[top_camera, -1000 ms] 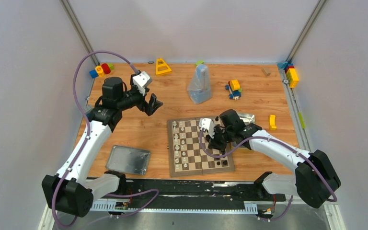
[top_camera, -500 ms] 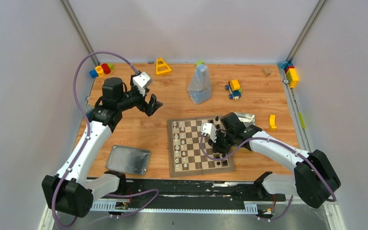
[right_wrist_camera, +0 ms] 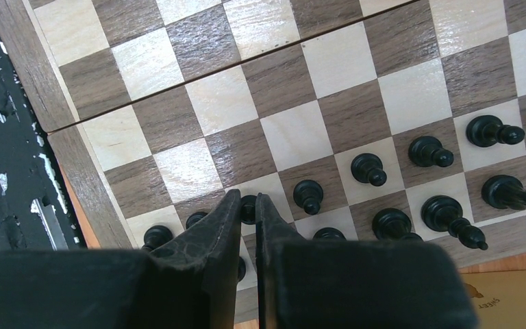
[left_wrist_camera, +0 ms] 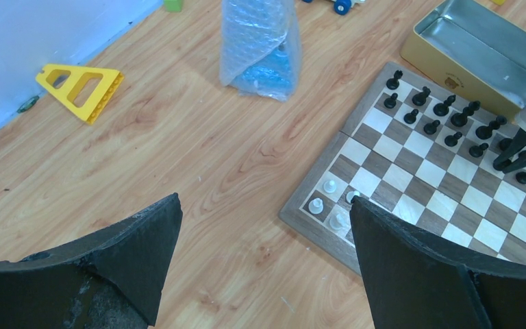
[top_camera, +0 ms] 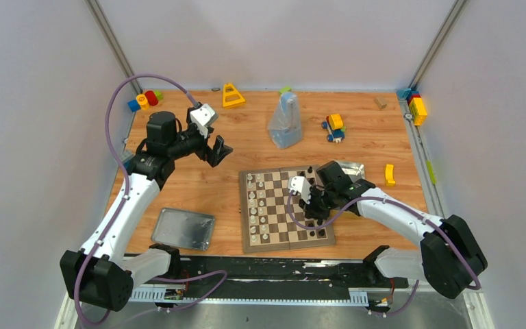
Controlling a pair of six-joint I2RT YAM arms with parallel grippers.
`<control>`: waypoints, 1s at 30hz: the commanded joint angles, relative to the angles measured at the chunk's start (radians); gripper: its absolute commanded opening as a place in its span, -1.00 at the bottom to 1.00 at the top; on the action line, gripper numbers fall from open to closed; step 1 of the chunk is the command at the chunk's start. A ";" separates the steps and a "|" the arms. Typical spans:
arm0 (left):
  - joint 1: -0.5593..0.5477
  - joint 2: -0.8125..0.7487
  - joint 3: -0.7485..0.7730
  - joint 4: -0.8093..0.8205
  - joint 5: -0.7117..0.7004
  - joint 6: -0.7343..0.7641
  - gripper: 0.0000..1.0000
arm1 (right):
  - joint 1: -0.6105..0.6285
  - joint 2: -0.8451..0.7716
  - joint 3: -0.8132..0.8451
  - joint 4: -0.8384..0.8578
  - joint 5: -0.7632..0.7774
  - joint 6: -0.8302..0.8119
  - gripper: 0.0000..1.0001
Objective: Set up the chess pieces on the board
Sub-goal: Place the chess piece on the chessboard.
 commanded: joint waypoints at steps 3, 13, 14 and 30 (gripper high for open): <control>0.005 -0.024 -0.001 0.034 0.017 0.010 1.00 | -0.008 -0.023 -0.013 0.005 -0.002 -0.020 -0.81; 0.005 -0.022 -0.001 0.034 0.020 0.008 1.00 | -0.008 -0.034 -0.012 0.004 -0.006 -0.014 -0.58; 0.005 -0.022 -0.001 0.034 0.019 0.007 1.00 | -0.008 -0.034 -0.011 0.004 -0.006 -0.013 -0.56; 0.006 -0.026 0.001 0.028 0.020 0.011 1.00 | -0.008 -0.085 0.055 -0.015 0.000 0.019 -0.41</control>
